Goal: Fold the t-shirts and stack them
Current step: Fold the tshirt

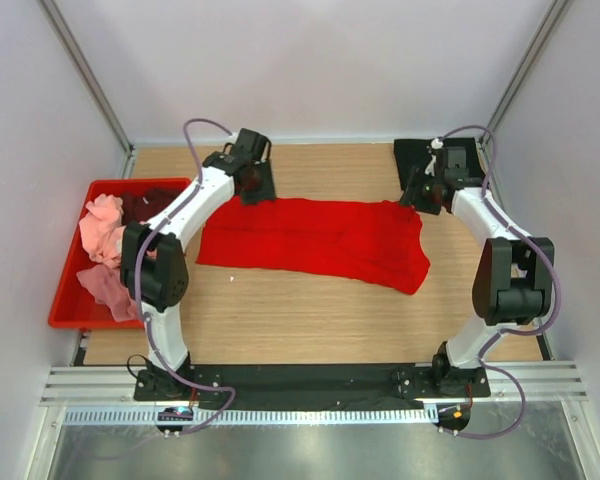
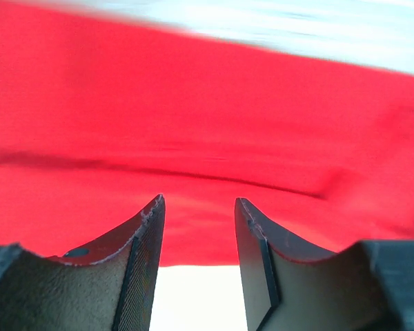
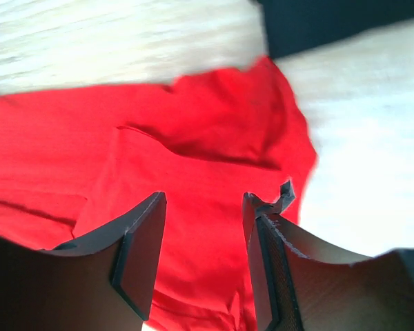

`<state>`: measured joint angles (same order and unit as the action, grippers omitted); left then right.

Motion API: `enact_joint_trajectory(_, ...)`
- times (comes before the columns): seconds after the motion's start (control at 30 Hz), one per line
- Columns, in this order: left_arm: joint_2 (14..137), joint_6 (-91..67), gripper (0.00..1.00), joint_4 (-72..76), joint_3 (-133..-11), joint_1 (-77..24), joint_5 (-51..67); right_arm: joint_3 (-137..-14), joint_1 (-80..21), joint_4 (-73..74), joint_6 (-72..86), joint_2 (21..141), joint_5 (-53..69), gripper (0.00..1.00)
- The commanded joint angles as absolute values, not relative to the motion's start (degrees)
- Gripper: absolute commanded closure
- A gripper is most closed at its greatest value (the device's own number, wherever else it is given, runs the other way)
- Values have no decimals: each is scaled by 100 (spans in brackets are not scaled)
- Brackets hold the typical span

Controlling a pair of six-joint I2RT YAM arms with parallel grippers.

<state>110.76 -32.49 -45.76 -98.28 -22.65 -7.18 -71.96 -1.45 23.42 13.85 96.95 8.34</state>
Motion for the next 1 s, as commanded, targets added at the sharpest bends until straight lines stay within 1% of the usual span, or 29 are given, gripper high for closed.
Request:
enact_joint_trajectory(0.0, 11152, -2997, 54, -3253, -9738, -2706, 1097, -7171, -71, 2654, 1644, 9588, 1433, 46)
enact_joint_trajectory(0.03, 11362, -2988, 54, -3069, -9895, -2820, 1421, -7302, -70, 2715, 1565, 9728, 1372, 46)
enact_joint_trajectory(0.17, 12047, -2927, 55, -2743, -10282, -3084, 1836, -7383, 237, 2778, 1538, 10010, 1458, 48)
enact_joint_trajectory(0.2, 12172, -2935, 55, -2681, -10475, -3137, 1880, -7322, 272, 2673, 1564, 10019, 1589, 48)
enact_joint_trajectory(0.3, 12619, -3101, 55, -2156, -10791, -3252, 2065, -7199, 290, 2410, 1704, 10046, 1879, 54)
enact_joint_trajectory(0.47, 13156, -3348, 55, -1381, -11118, -3436, 2056, -6944, 281, 2083, 1968, 9932, 2153, 58)
enact_joint_trajectory(0.6, 13596, -3559, 56, -810, -11452, -3551, 2144, -6479, 273, 1654, 2416, 9406, 2250, 58)
enact_joint_trajectory(0.77, 14185, -3832, 57, -571, -12030, -3700, 2180, -5723, 255, 1178, 3041, 8808, 2048, 58)
enact_joint_trajectory(0.97, 14563, -3929, 59, -528, -12243, -3762, 2074, -5669, 255, 1327, 3085, 8175, 1863, 58)
